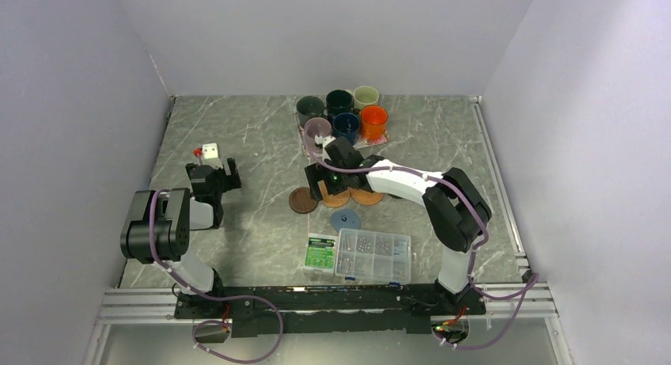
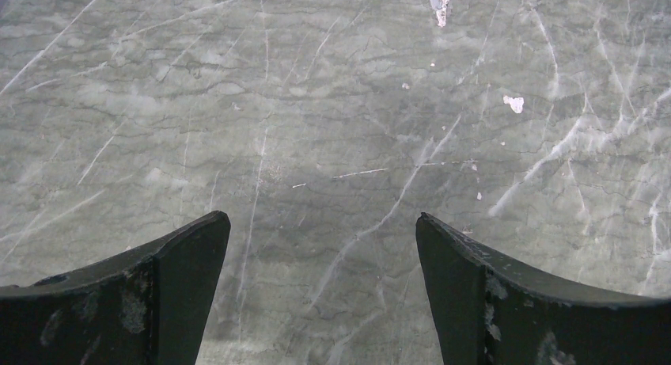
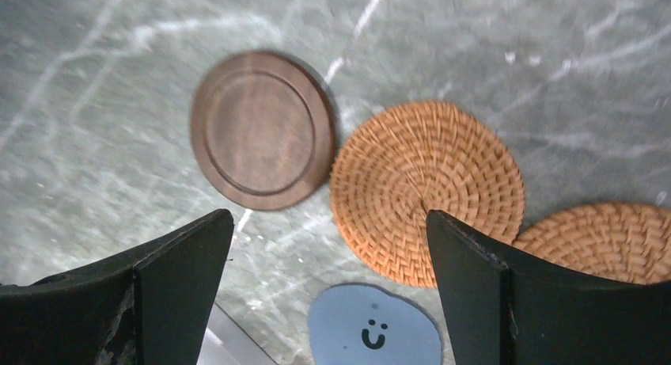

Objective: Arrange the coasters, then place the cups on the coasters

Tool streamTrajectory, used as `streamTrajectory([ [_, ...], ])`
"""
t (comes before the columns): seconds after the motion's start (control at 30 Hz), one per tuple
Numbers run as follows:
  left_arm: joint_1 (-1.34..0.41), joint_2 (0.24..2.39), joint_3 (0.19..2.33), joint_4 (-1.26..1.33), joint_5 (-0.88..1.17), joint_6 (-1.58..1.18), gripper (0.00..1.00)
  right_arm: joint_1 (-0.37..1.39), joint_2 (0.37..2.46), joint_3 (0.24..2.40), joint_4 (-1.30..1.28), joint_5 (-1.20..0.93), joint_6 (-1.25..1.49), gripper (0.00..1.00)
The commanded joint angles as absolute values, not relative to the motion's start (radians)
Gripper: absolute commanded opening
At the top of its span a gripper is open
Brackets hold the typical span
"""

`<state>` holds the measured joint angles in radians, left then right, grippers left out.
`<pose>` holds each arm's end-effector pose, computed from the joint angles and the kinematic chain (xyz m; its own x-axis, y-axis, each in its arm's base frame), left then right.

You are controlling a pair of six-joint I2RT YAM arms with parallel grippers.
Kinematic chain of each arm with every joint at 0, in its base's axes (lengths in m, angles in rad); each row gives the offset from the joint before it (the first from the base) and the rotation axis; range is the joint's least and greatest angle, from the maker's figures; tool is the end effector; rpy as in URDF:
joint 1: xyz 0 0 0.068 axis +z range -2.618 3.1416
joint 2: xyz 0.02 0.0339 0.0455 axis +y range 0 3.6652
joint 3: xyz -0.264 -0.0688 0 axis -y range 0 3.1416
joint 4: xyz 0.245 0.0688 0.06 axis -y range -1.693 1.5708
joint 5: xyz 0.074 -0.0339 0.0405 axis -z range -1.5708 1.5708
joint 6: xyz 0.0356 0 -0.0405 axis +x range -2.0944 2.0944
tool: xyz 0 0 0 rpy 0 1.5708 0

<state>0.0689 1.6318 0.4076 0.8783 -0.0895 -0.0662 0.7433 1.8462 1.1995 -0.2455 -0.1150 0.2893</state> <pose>0.2778 0.0224 0.1298 -0.3274 -0.0886 -0.9407 -0.1745 0.9841 -0.0320 0.2859 0.2684 0.1827 -0.7562 -0.3102 -0.5761 -0.5316 0.8046 0.2647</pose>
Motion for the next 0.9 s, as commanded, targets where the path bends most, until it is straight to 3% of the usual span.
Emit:
streamTrajectory([
  [0.0,0.071,1.632,0.406,0.929,-0.075,-0.055,0.94,0.747,1.798,1.292,-0.251,-0.148,0.265,0.98],
  [0.57,0.071,1.632,0.405,0.929,-0.075,-0.055,0.94,0.797,1.444,0.848,-0.258,0.088,0.458,0.99],
  [0.87,0.071,1.632,0.406,0.928,-0.075,-0.055,0.94,0.796,1.416,0.793,-0.25,0.081,0.554,1.0],
])
